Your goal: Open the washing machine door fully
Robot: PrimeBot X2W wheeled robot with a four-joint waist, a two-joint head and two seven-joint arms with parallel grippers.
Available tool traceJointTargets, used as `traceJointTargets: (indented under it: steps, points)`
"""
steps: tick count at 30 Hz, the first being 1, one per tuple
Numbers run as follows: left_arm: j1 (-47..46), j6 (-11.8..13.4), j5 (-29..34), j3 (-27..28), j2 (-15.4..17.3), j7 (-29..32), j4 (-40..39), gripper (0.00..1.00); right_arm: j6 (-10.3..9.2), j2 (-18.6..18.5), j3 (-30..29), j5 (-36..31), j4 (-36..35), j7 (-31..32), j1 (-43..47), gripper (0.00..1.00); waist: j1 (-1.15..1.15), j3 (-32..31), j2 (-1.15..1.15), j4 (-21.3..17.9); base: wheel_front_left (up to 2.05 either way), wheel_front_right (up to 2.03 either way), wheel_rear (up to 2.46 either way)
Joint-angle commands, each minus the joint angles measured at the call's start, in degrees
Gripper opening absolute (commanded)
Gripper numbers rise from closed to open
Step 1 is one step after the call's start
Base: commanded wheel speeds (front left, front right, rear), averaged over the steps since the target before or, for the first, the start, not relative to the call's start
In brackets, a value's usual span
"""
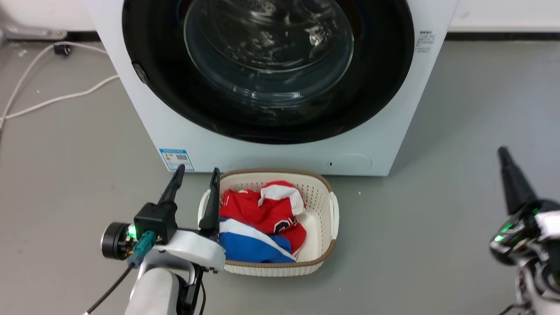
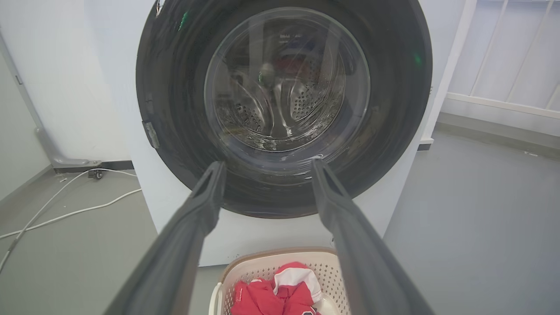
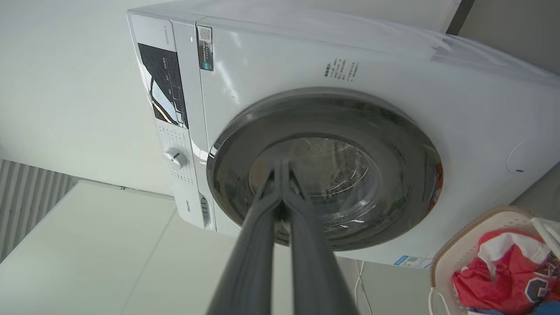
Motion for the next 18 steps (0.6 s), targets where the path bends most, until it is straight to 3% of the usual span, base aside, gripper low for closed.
traceJointTargets:
  steps: [1,8,18]
  points:
    - [-0.88,0.3,0.3,-0.06,-0.05,-0.14,-0.37,1.0,0.0,-0.91,-0.4,0.0,0.55,0.22,-1.34,0.0,0.0,2.33,0.0,-0.32,0.0,0.0,0.0]
    - [-5.58,1.03,-0.14,-1.33,-0.04,-0.14,-3.37,1.0,0.01,-8.7,-2.68,3.37,11.02,5.1,-15.92,0.0,0.0,10.21,0.0,0.13,0.0,0.0,0.0]
    - [-11.1,2.29,-0.94,-3.22,-0.04,-0.14,-7.92,1.0,0.01,-18.81,2.55,3.12,26.57,15.81,-39.46,0.0,0.0,19.46,0.0,2.66,0.0,0.0,0.0]
